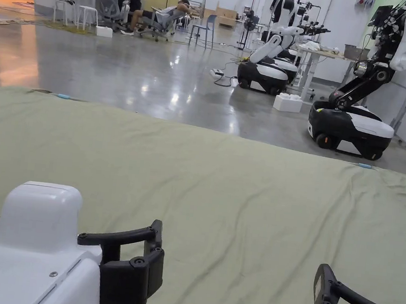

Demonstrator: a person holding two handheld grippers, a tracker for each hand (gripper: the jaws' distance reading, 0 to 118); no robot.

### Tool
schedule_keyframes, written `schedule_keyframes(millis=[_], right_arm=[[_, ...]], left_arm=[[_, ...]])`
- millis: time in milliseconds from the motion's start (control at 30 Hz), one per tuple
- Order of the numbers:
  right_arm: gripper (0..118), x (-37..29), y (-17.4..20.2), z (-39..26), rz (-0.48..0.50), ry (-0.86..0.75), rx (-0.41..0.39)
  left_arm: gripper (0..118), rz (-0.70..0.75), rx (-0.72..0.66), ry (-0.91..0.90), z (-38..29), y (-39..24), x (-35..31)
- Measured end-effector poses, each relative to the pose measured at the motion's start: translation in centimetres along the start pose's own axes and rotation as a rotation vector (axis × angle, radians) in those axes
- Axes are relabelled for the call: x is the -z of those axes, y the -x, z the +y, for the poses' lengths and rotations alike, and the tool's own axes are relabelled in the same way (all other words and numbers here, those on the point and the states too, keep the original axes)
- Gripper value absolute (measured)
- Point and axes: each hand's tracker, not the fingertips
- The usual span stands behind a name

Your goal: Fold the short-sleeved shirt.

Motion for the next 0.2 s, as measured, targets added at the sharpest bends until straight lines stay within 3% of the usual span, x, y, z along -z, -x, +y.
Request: schedule_keyframes(millis=[67, 200], right_arm=[[118, -0.03, 0.1, 0.02, 0.006, -0.004, 0.004], [118, -0.15, 0.39, 0.32, 0.004, -0.008, 0.006]], left_arm=[[118, -0.08, -0.051, 0.017, -0.17, 0.32, 0.13], [118, -0.096, -0.108, -0.01, 0.36, 0.81, -0.66]])
